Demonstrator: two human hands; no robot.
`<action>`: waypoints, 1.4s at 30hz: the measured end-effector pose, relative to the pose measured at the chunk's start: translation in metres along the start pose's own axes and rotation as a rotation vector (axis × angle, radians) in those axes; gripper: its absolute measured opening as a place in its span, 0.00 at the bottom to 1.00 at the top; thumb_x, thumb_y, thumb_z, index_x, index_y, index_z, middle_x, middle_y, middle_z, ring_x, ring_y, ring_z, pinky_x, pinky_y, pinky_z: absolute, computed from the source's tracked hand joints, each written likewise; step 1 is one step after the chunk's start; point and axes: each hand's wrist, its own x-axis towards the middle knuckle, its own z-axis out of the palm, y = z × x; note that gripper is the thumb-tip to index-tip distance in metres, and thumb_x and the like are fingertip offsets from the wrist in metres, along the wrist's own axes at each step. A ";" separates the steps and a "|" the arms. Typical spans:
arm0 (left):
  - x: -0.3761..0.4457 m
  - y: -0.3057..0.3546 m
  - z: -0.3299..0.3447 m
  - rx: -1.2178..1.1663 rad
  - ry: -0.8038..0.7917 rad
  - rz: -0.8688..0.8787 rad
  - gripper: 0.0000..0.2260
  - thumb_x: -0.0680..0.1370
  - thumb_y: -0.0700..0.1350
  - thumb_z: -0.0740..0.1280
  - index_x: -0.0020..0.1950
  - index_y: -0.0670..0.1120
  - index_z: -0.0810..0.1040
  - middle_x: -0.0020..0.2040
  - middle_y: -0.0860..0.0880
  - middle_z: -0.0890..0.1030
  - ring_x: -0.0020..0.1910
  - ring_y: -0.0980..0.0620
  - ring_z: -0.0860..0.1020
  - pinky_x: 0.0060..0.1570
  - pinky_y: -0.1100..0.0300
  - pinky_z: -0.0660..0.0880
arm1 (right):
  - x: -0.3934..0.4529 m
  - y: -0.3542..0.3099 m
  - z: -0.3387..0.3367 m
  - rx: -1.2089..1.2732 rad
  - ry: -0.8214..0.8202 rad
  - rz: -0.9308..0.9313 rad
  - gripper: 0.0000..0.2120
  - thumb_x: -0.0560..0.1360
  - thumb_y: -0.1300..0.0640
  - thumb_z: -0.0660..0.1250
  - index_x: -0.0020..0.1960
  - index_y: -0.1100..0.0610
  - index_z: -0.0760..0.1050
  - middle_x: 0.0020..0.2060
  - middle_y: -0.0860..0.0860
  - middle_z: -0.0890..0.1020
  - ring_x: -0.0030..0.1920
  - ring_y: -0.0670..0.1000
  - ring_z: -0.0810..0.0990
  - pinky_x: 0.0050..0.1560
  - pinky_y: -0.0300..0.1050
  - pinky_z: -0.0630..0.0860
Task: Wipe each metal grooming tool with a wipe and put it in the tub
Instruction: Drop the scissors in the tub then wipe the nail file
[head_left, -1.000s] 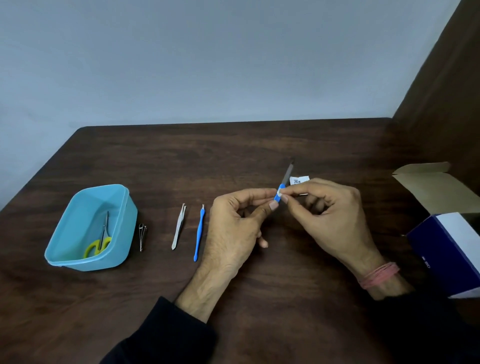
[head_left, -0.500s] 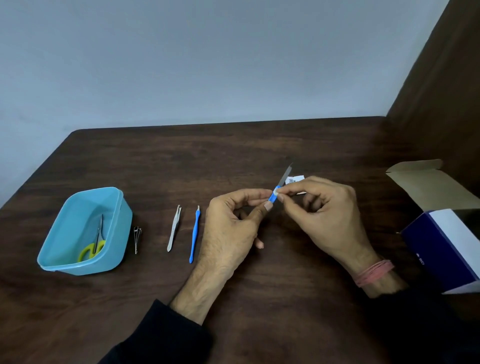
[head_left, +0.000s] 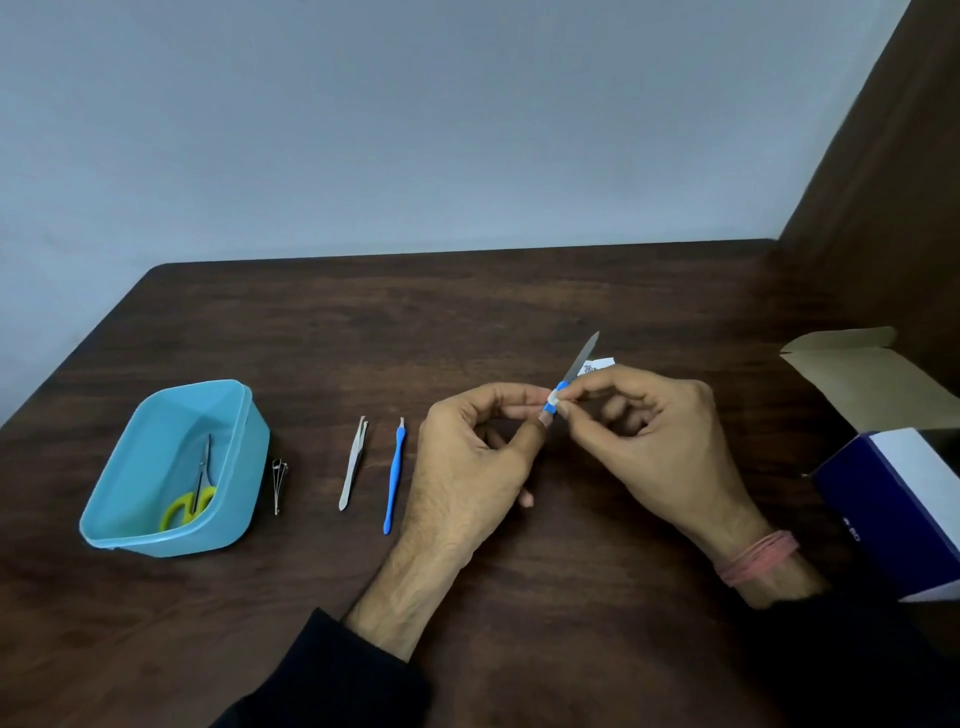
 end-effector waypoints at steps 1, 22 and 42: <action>-0.001 0.001 0.000 0.004 -0.008 0.000 0.05 0.82 0.45 0.78 0.52 0.55 0.90 0.44 0.54 0.91 0.23 0.54 0.77 0.32 0.38 0.83 | 0.000 0.000 -0.001 0.007 0.006 0.009 0.08 0.76 0.64 0.82 0.50 0.51 0.90 0.30 0.41 0.82 0.26 0.43 0.77 0.33 0.27 0.69; 0.001 -0.006 0.003 0.038 -0.024 0.060 0.03 0.83 0.51 0.76 0.53 0.58 0.90 0.49 0.50 0.85 0.28 0.51 0.80 0.27 0.43 0.84 | 0.000 -0.002 -0.002 0.020 0.005 0.018 0.08 0.76 0.61 0.82 0.51 0.50 0.90 0.37 0.45 0.87 0.27 0.48 0.77 0.30 0.35 0.71; 0.000 -0.004 0.002 0.008 -0.036 0.047 0.07 0.85 0.47 0.73 0.56 0.58 0.90 0.47 0.55 0.85 0.30 0.52 0.81 0.29 0.51 0.83 | 0.004 0.006 -0.001 -0.037 0.112 0.059 0.09 0.75 0.62 0.83 0.49 0.49 0.91 0.38 0.41 0.86 0.28 0.47 0.77 0.32 0.31 0.69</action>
